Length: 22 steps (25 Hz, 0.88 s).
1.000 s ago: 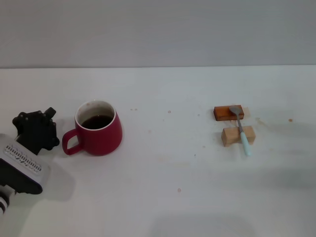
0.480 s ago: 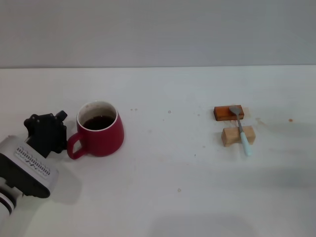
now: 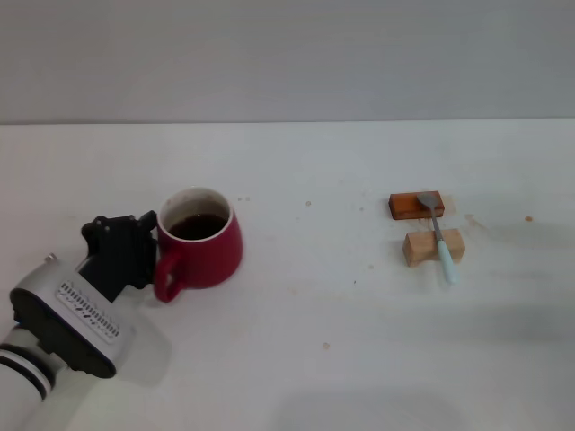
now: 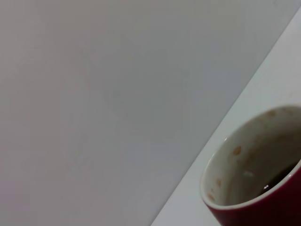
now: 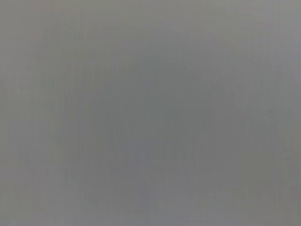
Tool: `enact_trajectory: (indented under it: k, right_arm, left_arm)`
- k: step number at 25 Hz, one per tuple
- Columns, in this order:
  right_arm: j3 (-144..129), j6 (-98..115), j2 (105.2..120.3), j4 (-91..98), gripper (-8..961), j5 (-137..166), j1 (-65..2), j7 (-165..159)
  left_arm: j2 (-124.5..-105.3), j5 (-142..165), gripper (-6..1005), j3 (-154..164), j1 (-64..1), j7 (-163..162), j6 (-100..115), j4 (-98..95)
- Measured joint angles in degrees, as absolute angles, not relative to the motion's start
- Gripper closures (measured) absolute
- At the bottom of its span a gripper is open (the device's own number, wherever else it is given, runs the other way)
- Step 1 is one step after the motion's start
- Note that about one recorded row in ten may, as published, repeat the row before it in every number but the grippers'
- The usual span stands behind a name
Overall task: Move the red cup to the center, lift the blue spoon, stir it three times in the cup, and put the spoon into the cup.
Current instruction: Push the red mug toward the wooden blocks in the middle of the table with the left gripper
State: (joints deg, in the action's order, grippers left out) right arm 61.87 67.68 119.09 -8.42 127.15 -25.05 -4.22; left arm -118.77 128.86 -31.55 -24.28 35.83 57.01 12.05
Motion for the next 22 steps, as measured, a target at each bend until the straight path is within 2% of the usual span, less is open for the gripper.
enact_trajectory:
  k: [22]
  right_arm:
    - [61.9,67.8,119.09,-8.4,200,127.2,-25.1,-4.3]
  left_arm:
    - [-118.88,128.8,995,-29.4,-22.5,38.1,56.2,19.8]
